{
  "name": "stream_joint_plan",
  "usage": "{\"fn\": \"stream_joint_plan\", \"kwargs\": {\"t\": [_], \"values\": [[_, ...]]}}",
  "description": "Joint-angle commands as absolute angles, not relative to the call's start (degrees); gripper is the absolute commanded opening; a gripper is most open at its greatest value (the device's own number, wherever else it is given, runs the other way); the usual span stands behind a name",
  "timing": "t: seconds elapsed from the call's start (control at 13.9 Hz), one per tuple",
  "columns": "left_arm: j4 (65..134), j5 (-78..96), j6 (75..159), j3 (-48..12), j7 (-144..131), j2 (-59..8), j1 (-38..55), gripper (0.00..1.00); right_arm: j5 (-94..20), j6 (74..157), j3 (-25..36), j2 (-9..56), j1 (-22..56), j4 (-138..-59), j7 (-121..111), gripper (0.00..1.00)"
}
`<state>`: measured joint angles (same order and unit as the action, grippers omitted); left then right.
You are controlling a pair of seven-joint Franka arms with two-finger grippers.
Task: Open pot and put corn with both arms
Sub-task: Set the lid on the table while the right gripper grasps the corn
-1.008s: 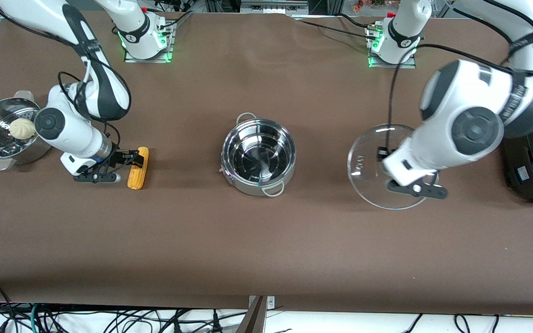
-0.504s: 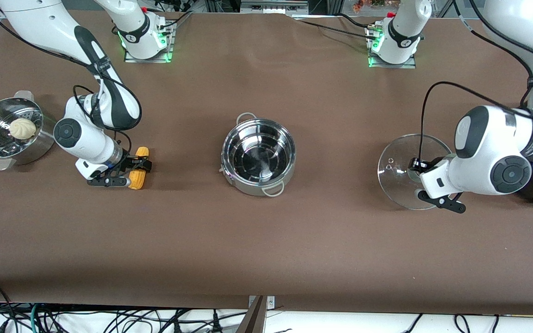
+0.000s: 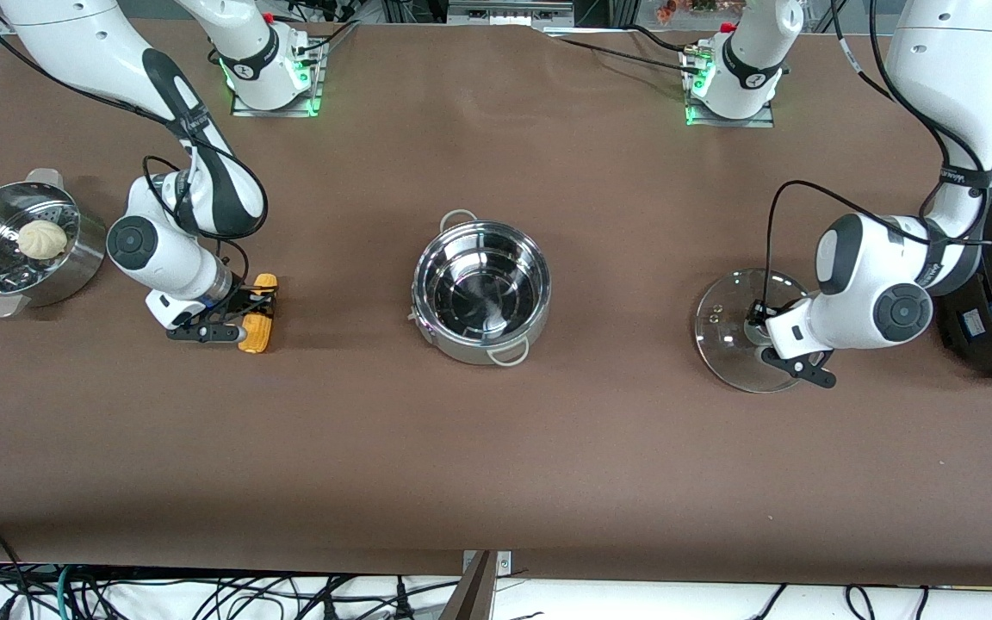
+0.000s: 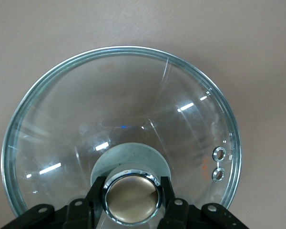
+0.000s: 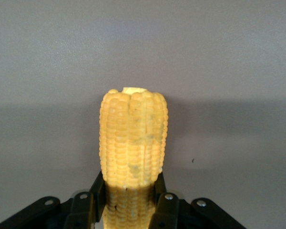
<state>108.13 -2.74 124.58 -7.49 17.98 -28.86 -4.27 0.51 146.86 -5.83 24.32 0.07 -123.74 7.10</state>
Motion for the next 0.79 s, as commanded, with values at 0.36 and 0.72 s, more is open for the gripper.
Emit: {"fn": "stream_joint_plan", "kwargs": {"t": [0.36,0.72], "values": [[112.25,-2.2,126.94,-9.13,19.34,-24.53,-4.75,1.0,0.79,121.6,-7.29,21.97,0.43,-102.96,7.73,0.19],[105.22,-2.02,109.19,-9.49,17.85,-15.49,-4.22,1.0,0.26,111.02,-8.79,22.15,5.79,-92.03,9.39,0.27]]}}
